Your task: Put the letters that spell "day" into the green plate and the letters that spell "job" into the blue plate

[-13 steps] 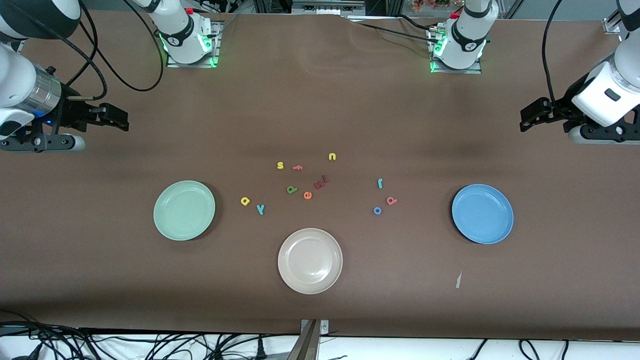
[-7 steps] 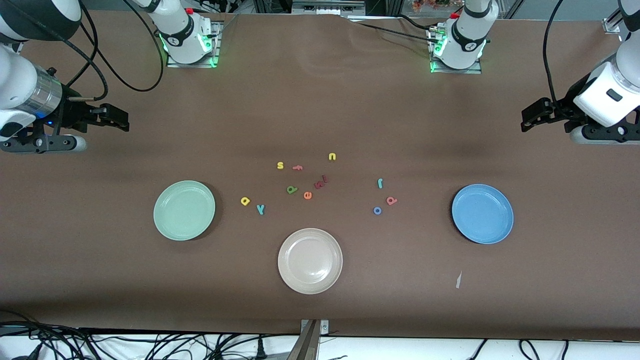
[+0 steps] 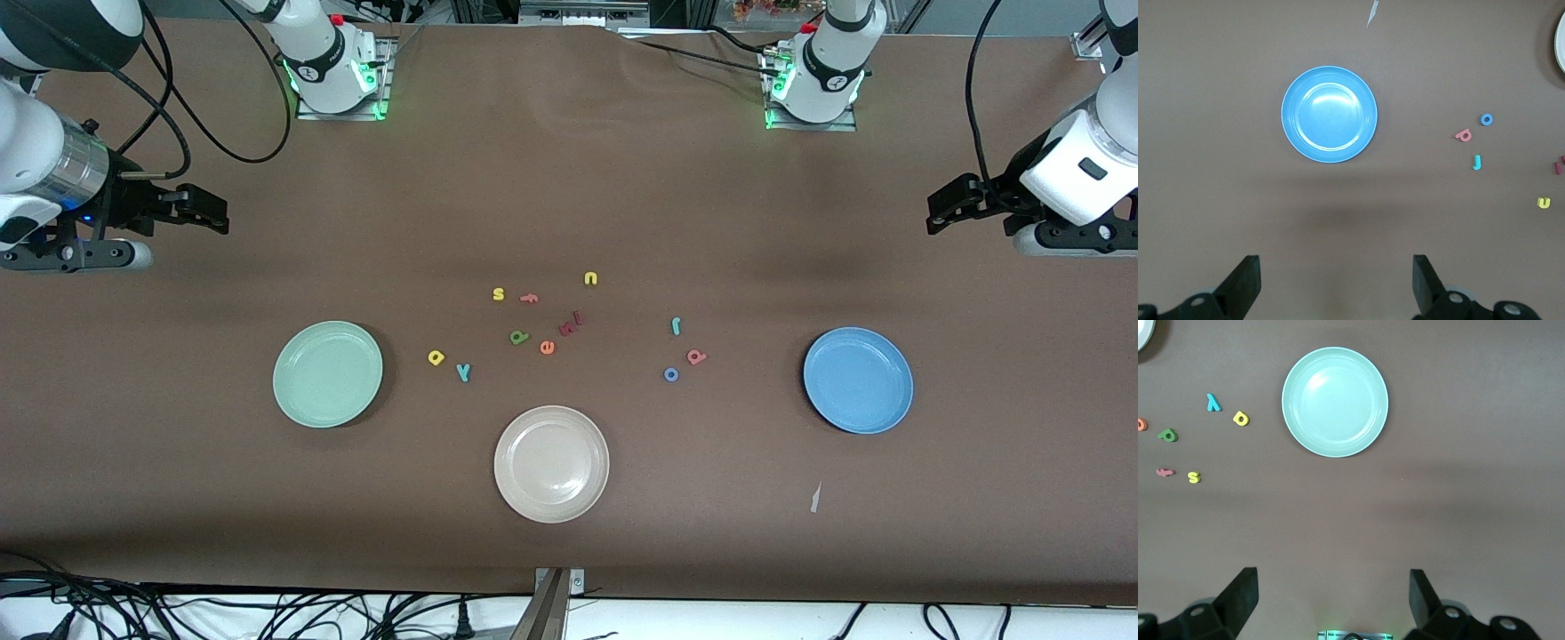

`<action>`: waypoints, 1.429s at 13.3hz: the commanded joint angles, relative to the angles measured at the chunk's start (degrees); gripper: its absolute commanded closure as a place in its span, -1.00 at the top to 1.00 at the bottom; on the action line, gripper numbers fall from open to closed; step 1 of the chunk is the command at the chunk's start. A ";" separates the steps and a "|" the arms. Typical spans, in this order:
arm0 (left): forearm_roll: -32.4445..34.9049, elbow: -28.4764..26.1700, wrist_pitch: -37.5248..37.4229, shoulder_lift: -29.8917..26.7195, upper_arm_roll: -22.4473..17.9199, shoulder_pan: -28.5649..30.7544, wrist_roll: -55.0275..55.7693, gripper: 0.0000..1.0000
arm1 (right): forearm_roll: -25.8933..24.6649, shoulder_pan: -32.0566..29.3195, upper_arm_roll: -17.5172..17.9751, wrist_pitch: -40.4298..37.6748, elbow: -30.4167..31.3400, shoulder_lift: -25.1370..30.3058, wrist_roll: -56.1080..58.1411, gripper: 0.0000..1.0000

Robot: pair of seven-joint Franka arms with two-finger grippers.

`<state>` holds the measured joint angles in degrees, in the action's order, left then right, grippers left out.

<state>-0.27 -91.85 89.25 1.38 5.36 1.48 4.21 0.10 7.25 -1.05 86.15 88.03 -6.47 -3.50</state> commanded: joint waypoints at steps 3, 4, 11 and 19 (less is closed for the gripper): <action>0.35 1.67 -1.00 0.90 0.26 0.37 -0.96 1.00 | 0.87 -0.30 0.09 -1.07 -0.41 0.67 1.12 1.00; 0.35 1.67 -1.00 0.99 0.26 0.37 -0.96 1.00 | 0.87 -0.30 0.00 -1.51 -0.41 0.59 1.21 1.00; -0.25 2.11 -0.92 6.43 1.40 -3.58 -1.05 1.00 | 3.33 -0.13 -0.62 -1.16 -0.41 0.23 1.03 1.00; -8.07 8.01 3.63 21.10 2.02 -8.15 -13.85 1.00 | 3.33 0.23 -0.44 -0.45 -0.58 -0.47 0.42 1.00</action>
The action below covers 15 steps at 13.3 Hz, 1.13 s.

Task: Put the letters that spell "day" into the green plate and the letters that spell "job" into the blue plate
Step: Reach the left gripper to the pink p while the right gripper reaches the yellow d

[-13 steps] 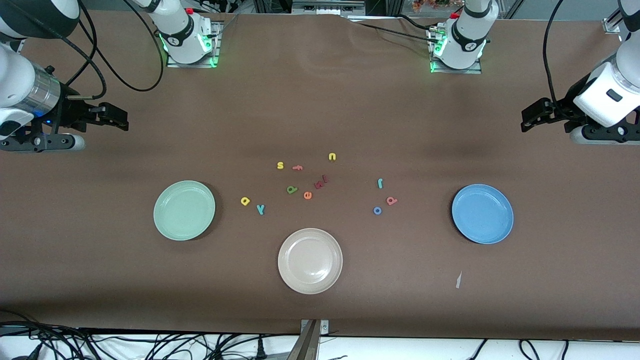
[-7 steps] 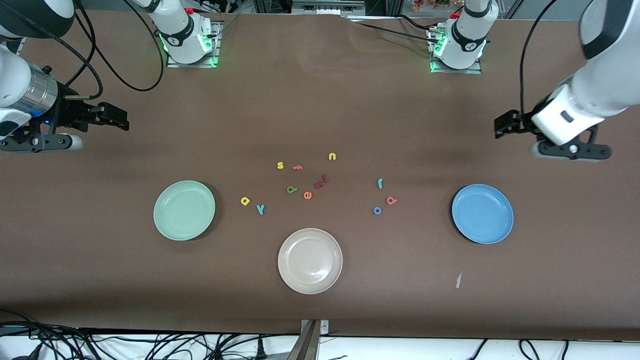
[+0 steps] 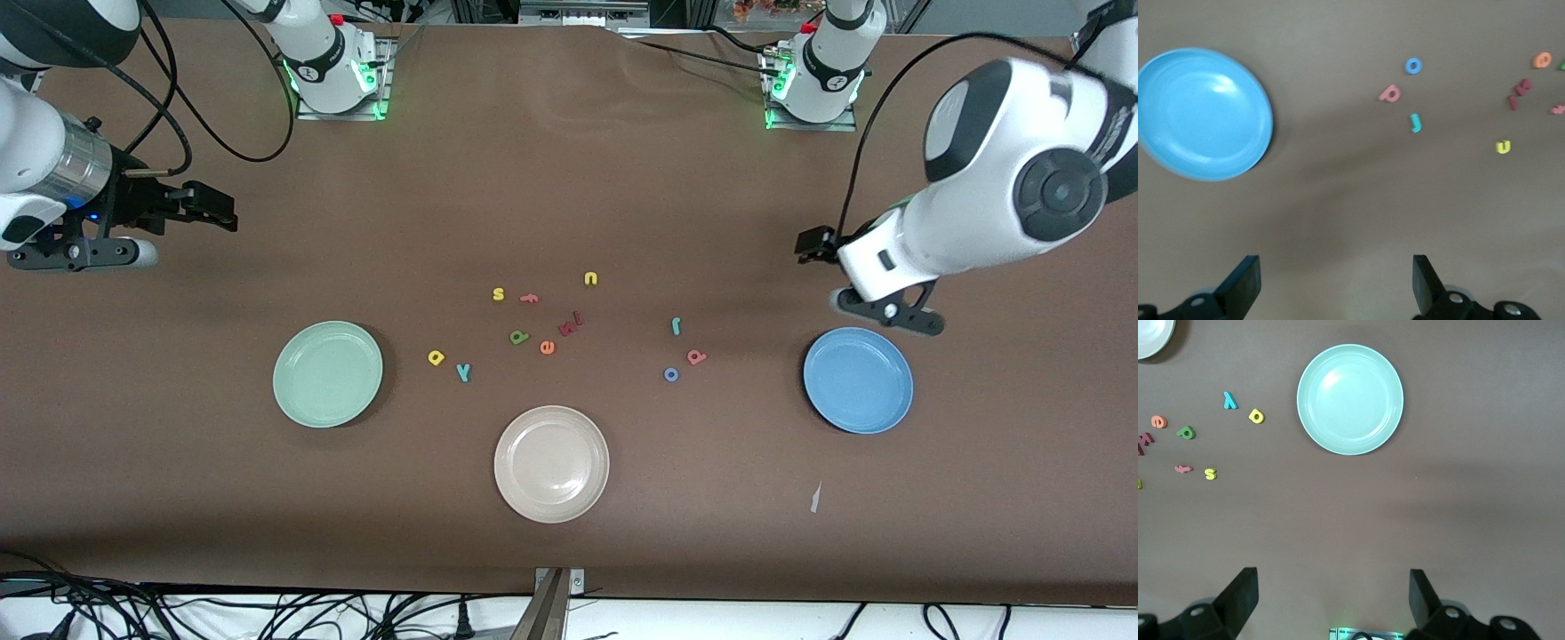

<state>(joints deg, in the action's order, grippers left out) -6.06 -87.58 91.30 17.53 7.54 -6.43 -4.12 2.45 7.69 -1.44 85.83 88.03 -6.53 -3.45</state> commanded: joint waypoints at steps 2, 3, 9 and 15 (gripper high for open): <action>-2.99 2.95 8.77 9.77 0.89 -2.00 -15.00 1.00 | 0.89 0.04 0.21 0.21 -0.67 -2.07 0.11 1.00; -2.99 2.86 11.85 12.67 1.16 -3.40 -16.44 1.00 | 1.06 0.04 0.29 1.52 -0.58 -2.78 0.11 1.00; 0.52 -11.09 33.19 15.42 1.25 -9.47 -17.51 1.00 | 0.63 -0.39 8.72 15.73 3.88 -7.00 -9.81 1.00; 9.84 -13.14 41.84 19.02 1.25 -11.41 -16.89 0.82 | -5.61 -0.13 15.24 30.51 4.70 -18.59 -20.87 1.00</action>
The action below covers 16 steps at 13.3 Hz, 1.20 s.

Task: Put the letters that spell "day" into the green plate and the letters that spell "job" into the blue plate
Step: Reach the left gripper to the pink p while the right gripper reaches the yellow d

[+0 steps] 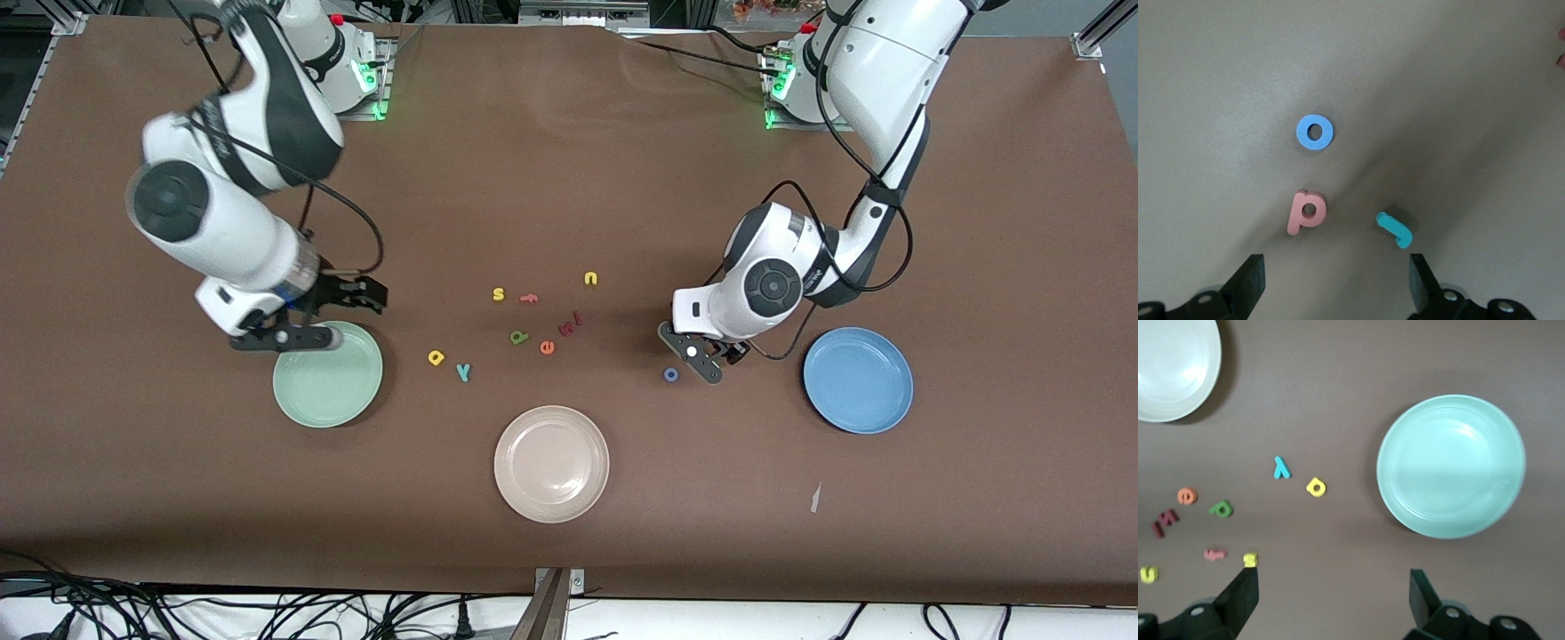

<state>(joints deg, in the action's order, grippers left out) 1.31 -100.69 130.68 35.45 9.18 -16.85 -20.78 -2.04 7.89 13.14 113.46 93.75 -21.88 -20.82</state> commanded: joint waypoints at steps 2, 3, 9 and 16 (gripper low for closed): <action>2.56 0.05 7.72 3.56 -0.56 -1.08 -0.23 0.79 | -0.95 -0.24 0.66 5.97 -0.94 -6.05 -8.95 1.00; 2.65 0.05 8.71 3.84 -0.74 -0.73 -0.84 0.79 | -1.12 -0.07 0.66 7.11 -0.85 -7.46 -11.94 1.00; 8.10 0.32 10.65 5.33 -0.83 -0.64 -0.23 0.25 | -1.30 3.26 -0.22 15.54 -0.32 -13.52 -22.51 1.00; 8.27 0.14 10.49 3.59 -0.91 -0.12 -1.02 -1.00 | 0.10 8.89 -7.16 21.44 0.11 -18.80 -26.99 1.00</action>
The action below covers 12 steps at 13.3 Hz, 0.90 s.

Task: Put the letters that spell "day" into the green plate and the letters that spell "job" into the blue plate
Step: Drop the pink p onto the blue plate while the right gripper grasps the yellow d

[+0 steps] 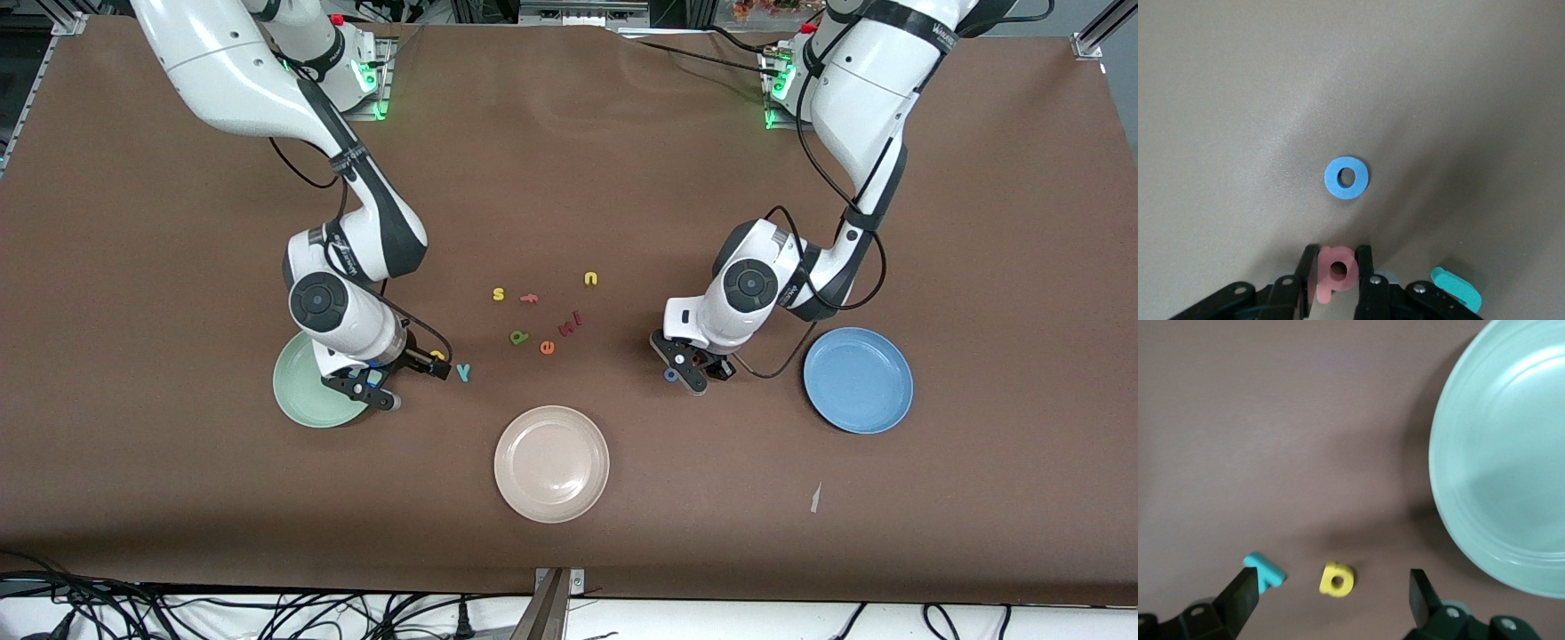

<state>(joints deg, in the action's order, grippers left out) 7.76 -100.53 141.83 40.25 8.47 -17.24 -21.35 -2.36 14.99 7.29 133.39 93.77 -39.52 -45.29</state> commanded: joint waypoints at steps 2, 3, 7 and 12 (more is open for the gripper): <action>1.73 0.16 -7.15 -4.99 -0.30 1.42 -3.25 -1.00 | 1.92 3.02 -1.66 2.75 0.10 -2.23 -5.24 1.00; 1.82 0.16 -11.88 -7.10 -0.30 2.55 -3.70 -1.00 | 1.92 3.81 -1.75 3.10 0.36 -2.41 -6.03 0.99; 1.38 3.05 -21.75 -10.19 0.14 11.15 -21.76 -1.00 | 1.84 4.88 -2.98 4.68 1.94 -2.41 -5.43 0.96; 0.94 5.35 -24.68 -8.19 0.05 19.25 -43.82 -1.00 | 1.40 4.88 -3.68 4.95 2.29 -2.41 -5.07 0.87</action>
<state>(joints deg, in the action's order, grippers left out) 7.86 -96.08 118.03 30.37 7.77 -0.09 -58.44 -1.45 19.33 4.17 136.90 94.71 -42.51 -50.88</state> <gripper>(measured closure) 0.718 0.048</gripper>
